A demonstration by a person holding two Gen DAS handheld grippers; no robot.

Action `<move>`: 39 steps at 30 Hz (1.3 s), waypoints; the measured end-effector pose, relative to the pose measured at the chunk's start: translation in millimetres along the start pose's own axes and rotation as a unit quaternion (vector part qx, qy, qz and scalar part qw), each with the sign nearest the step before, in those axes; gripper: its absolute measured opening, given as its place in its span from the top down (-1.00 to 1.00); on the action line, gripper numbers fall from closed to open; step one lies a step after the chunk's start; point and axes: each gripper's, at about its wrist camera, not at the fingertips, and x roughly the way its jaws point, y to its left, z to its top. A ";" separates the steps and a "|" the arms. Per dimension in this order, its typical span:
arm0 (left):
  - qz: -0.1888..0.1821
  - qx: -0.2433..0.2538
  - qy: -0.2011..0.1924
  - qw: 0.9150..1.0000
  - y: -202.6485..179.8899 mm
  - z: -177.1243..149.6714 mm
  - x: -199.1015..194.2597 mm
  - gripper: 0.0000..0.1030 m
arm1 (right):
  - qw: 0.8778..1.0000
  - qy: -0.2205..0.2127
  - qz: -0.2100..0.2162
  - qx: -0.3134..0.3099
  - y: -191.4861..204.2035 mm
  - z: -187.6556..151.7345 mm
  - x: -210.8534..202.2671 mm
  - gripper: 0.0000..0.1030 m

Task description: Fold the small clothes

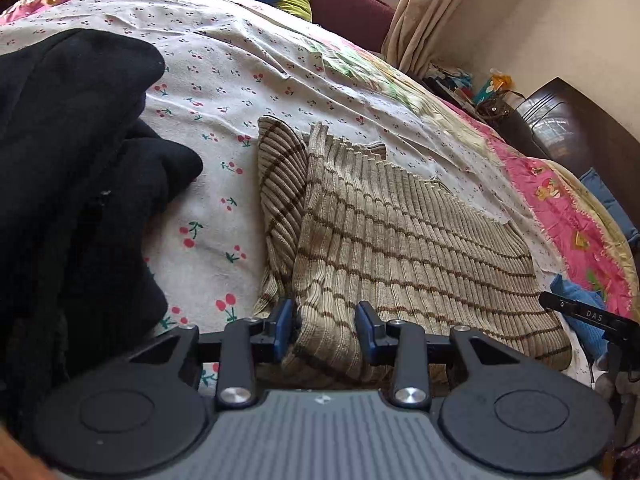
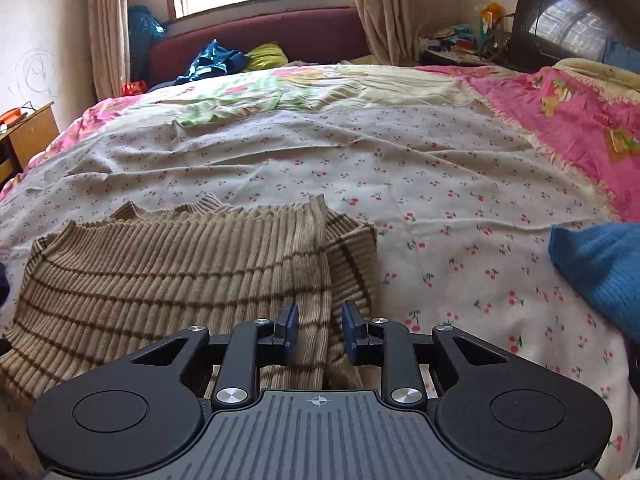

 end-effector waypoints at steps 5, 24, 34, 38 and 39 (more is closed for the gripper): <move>0.009 0.001 0.005 1.000 -3.2 -1.5 -1.2 0.06 | 0.999 0.038 -0.011 0.022 -10.3 -18.5 15.0 0.46; 0.039 -0.009 0.003 0.999 -10.4 -6.6 -4.9 0.07 | 0.996 -0.016 0.015 0.086 -10.1 -9.5 -16.7 0.06; 0.062 -0.034 -0.049 0.996 -15.5 -15.8 -28.9 0.06 | 0.983 0.033 0.179 -0.014 113.8 53.1 11.6 -0.09; 0.074 -0.038 -0.053 0.995 -11.4 -16.5 -32.9 0.02 | 0.976 0.074 0.198 -0.056 183.5 65.1 45.7 -0.09; 0.080 -0.041 -0.055 0.994 -9.7 -17.3 -34.5 0.00 | 0.974 0.084 0.203 -0.060 196.0 66.7 52.6 -0.09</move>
